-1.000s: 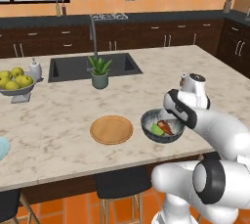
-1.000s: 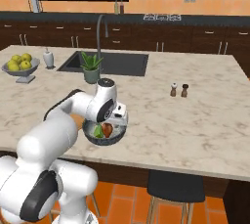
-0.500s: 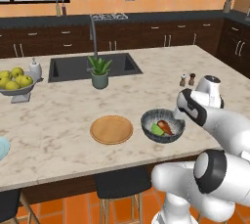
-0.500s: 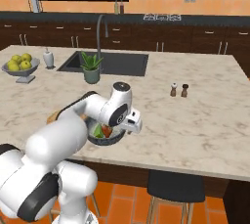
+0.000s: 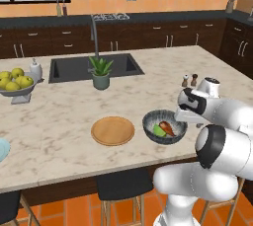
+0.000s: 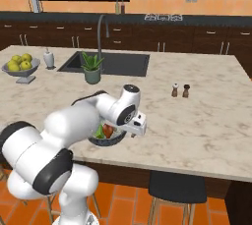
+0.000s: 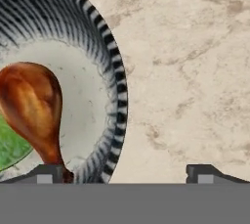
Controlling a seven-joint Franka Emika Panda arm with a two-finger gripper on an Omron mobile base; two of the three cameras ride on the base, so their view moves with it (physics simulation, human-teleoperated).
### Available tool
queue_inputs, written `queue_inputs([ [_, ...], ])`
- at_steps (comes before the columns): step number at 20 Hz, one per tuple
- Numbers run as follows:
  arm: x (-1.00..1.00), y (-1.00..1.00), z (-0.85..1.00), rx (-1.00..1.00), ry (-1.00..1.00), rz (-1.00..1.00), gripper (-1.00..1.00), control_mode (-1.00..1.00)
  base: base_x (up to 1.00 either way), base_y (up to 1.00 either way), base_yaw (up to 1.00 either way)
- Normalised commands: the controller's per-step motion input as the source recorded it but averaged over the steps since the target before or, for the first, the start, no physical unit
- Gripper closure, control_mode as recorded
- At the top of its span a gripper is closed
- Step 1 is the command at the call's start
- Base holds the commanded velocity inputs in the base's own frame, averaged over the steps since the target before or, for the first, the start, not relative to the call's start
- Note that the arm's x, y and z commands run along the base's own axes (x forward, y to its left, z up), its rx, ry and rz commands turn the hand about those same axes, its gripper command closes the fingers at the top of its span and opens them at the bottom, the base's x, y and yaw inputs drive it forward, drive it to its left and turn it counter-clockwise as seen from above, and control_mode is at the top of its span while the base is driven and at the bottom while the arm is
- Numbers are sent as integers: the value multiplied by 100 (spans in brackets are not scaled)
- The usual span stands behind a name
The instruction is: Pick the chicken drumstick and lemon wedge from their plates and place them in the bowl. Then put the bowl in the fridge.
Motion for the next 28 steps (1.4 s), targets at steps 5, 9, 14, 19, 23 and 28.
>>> queue_inputs([
  [5,25,9,-40,0,1,0,-100,-100,0,0,0],
  [9,23,15,-41,0,0,0,-100,-100,0,0,0],
  [14,3,16,-24,0,0,0,100,-100,0,0,0],
  [19,0,11,-11,0,1,-1,100,-100,0,0,0],
  [23,-14,4,20,0,0,-6,100,-100,0,0,0],
  [28,-41,-9,50,8,1,-36,100,-100,0,0,0],
])
